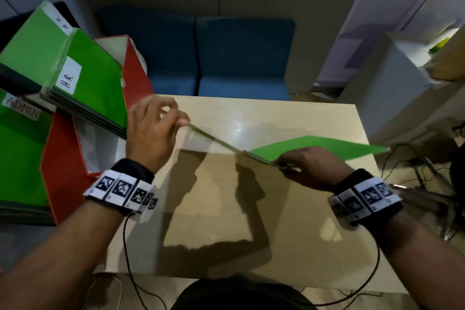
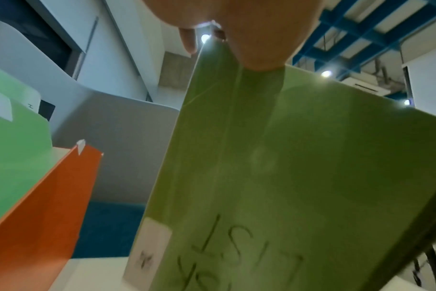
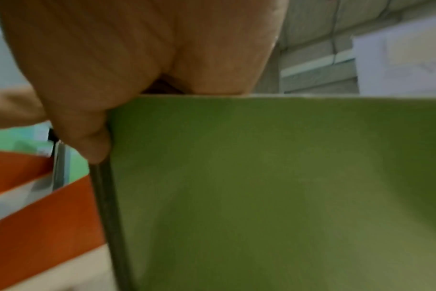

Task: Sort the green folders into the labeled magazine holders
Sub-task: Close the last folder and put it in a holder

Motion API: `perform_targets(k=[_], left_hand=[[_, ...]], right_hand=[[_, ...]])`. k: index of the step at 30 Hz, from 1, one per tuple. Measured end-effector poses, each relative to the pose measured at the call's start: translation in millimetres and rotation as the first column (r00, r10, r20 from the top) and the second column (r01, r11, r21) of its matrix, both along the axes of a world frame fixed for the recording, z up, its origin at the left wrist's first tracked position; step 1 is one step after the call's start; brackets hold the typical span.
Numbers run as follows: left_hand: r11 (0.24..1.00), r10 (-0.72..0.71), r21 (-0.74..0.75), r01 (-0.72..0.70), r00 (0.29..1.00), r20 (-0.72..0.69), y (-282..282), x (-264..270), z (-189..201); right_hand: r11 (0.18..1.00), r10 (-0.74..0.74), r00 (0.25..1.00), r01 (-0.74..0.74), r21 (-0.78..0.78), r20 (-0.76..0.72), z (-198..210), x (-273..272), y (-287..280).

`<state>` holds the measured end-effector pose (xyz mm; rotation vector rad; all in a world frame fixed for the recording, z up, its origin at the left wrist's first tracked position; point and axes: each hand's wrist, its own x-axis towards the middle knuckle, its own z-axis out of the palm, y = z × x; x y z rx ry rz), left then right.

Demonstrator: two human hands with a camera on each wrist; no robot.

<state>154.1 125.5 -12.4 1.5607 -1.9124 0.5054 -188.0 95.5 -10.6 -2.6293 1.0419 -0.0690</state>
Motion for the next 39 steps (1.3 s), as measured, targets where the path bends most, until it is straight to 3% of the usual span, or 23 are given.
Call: perform_targets(k=[4, 8, 11, 13, 15, 17, 19, 21, 25, 28, 31, 33, 36, 39], left_hand=[[0.999, 0.034, -0.010, -0.036, 0.991, -0.129, -10, -13, 8], [0.987, -0.057, 0.130, 0.093, 0.964, -0.259, 4, -49, -15], [0.969, -0.083, 0.181, 0.168, 0.913, -0.400, 20, -71, -29], [0.968, -0.068, 0.181, 0.173, 0.876, -0.477, 26, -79, -32], [0.962, -0.055, 0.205, 0.181, 0.862, -0.503, 31, -85, -32], [0.950, -0.047, 0.244, 0.197, 0.859, -0.510, 35, -91, -33], [0.933, -0.061, 0.273, 0.233, 0.853, -0.518, 38, -97, -36], [0.925, -0.093, 0.274, 0.264, 0.855, -0.510, 39, -102, -40], [0.893, -0.096, 0.323, 0.314, 0.833, -0.546, 42, -120, -46], [0.840, -0.124, 0.358, 0.407, 0.788, -0.604, 44, -133, -53], [0.797, -0.146, 0.396, 0.456, 0.782, -0.606, 46, -138, -66], [0.765, -0.095, 0.467, 0.444, 0.794, -0.600, 48, -137, -75], [0.701, 0.025, 0.560, 0.442, 0.769, -0.638, 54, -128, -84], [0.686, 0.151, 0.602, 0.410, 0.728, -0.669, 54, -110, -93]], right_hand=[[0.980, 0.136, 0.987, -0.123, -0.156, 0.080, 34, 0, -2], [0.922, 0.260, 0.964, -0.233, -0.308, 0.048, 37, 12, 3], [0.911, 0.217, 0.972, -0.168, -0.377, 0.091, 25, 19, 10], [0.915, 0.079, 0.979, 0.003, -0.403, 0.187, 18, 22, 14], [0.941, -0.121, 0.934, 0.216, -0.260, 0.338, 11, 25, 19], [0.951, -0.298, 0.830, 0.299, 0.074, 0.471, 5, 30, 25], [0.907, -0.393, 0.738, 0.211, 0.365, 0.549, 1, 34, 29], [0.864, -0.426, 0.693, 0.121, 0.490, 0.582, 1, 38, 31], [0.816, -0.478, 0.666, 0.095, 0.571, 0.572, 9, 52, 30], [0.793, -0.496, 0.710, 0.136, 0.594, 0.499, 19, 60, 28], [0.856, -0.437, 0.789, 0.219, 0.468, 0.431, 27, 68, 29], [0.889, -0.412, 0.795, 0.244, 0.388, 0.445, 32, 71, 29], [0.898, -0.408, 0.736, 0.218, 0.381, 0.541, 41, 71, 26], [0.885, -0.443, 0.591, 0.165, 0.436, 0.675, 49, 66, 21]])
